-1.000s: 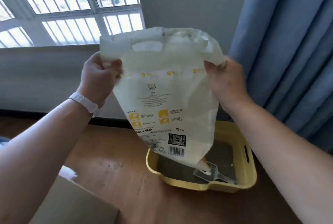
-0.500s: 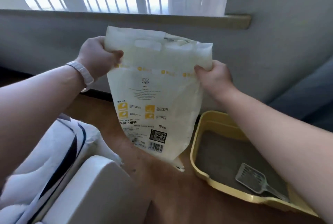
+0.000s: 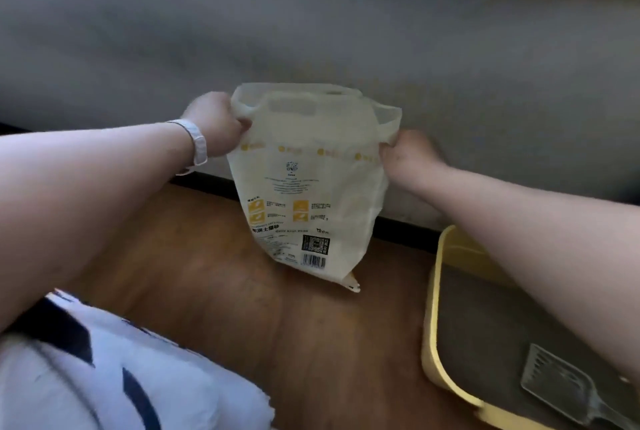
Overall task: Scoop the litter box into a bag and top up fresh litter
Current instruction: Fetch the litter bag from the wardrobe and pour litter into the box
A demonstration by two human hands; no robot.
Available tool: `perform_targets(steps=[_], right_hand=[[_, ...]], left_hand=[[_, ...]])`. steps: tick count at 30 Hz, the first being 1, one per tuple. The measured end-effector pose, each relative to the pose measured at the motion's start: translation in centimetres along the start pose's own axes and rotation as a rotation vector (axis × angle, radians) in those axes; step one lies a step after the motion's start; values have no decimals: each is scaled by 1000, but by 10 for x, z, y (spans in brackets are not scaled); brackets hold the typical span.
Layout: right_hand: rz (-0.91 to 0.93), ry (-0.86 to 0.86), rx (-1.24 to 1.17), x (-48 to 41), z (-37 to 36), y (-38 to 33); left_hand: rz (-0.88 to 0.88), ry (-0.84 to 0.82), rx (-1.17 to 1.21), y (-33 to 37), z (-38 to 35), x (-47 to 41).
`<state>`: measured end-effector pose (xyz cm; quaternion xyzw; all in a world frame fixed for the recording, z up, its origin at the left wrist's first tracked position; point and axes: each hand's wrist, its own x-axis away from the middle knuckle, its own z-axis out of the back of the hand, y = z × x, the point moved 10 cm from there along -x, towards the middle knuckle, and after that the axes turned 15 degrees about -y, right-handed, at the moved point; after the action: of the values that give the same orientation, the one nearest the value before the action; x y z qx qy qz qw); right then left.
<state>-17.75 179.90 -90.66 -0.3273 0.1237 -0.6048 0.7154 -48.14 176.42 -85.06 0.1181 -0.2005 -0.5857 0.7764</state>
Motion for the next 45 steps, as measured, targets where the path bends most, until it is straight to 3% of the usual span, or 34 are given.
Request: perform_targets(steps=[3,9,15,19,22,25,29,39,45], right_hand=[[-35,-61,57,-16,-20,12],[-70,4,-78,-21,-14,24],[-88,24,-82,-7,-4,32],[-71,0,-41,9,0,34],[-30,-23,49,29,-1,30],[54,-31,213,53,3,20],[100,-71,356,77,10,21],[-10,-86,436,136,49,67],[13,-75,507,193,77,90]], left_hand=[[14,3,-63,-1,-15,-25],[54,26,128,-21,-19,-37],[78,-93,170,-16,-41,-34],[-24,4,219,5,-31,-27],[-107,128,65,27,-7,-12],[-309,213,-293,67,-8,10],[-578,86,-571,120,-54,41],[-557,-238,-707,165,-114,84],[-555,-215,-807,199,-127,132]])
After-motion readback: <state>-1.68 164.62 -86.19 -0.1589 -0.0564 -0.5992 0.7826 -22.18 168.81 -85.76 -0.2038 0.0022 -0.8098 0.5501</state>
